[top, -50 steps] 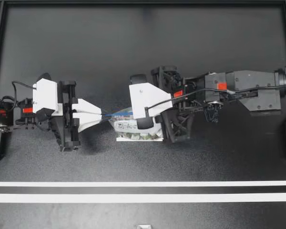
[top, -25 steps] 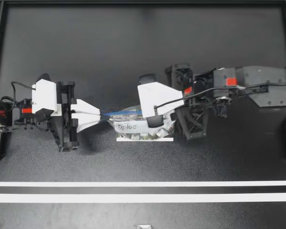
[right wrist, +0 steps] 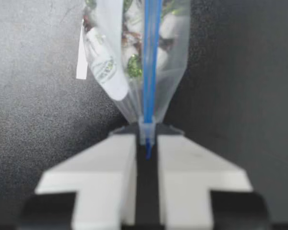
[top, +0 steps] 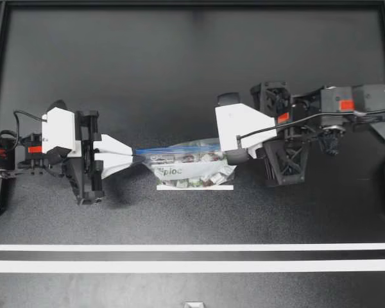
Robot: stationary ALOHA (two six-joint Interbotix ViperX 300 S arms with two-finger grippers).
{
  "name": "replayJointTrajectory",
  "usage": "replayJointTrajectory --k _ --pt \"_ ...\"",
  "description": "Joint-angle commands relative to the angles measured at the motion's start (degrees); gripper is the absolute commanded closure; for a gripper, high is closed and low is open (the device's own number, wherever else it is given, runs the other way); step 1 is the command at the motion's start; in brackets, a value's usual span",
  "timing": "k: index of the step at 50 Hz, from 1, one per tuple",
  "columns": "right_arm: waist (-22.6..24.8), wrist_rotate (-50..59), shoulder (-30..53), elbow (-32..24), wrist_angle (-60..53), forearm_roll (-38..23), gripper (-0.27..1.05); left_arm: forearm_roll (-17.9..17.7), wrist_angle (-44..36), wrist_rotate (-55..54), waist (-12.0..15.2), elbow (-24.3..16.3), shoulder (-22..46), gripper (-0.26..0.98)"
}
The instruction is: Slide open the ziploc bag.
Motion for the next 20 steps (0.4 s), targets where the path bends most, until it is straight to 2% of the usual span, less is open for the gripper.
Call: replayJointTrajectory --k 1,14,20 --pt "-1.23 0.18 -2.37 0.26 -0.09 -0.09 0.89 -0.09 -0.18 -0.09 0.09 -0.35 -0.44 0.86" --pt "-1.32 1.58 -2.46 1.76 -3.87 0.18 0.86 0.09 -0.18 0.00 0.09 -1.32 -0.70 0.85" --pt "-1.23 2.29 -2.64 2.55 -6.33 0.18 0.78 0.09 -0.18 0.00 0.09 -1.41 -0.88 0.83"
